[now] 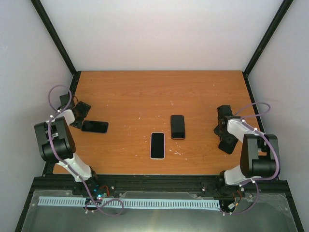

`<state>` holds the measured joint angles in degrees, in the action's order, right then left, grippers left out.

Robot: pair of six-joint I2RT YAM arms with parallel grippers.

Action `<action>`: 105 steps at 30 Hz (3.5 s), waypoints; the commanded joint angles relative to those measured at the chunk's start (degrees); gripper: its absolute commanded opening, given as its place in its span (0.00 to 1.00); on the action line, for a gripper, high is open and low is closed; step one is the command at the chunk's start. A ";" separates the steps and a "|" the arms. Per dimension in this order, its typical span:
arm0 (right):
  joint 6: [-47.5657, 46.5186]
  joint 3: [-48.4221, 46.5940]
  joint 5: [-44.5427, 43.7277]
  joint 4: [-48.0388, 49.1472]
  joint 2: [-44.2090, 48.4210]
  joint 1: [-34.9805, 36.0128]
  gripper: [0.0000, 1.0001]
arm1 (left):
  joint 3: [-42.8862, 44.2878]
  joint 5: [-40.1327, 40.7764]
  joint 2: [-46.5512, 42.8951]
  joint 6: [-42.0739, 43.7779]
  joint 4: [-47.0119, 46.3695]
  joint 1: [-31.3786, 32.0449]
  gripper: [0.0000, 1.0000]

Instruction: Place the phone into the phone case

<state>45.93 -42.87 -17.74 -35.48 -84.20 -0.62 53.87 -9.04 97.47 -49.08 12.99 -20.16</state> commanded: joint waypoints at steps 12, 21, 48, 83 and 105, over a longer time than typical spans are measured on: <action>-6.46 4.89 14.25 9.53 4.92 -0.26 0.03 | -1.31 0.51 -9.97 -13.33 15.47 0.21 0.99; -8.57 3.20 21.77 10.36 11.95 6.60 0.03 | 2.38 -6.16 -3.73 -13.89 22.02 0.60 0.99; 11.58 -14.85 29.22 27.87 -11.25 50.62 0.03 | 13.44 -5.81 9.95 -15.83 34.65 2.91 0.88; 16.52 -24.07 27.48 27.68 -21.82 56.78 0.67 | 21.49 -0.32 15.16 -16.50 44.99 6.72 0.95; 4.47 -16.19 18.45 23.58 -8.43 52.80 0.75 | 18.24 1.57 5.70 -8.44 39.82 12.85 0.73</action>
<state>52.88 -62.28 2.50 -10.98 -95.15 54.68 72.01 -8.67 108.55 -62.96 54.81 -11.40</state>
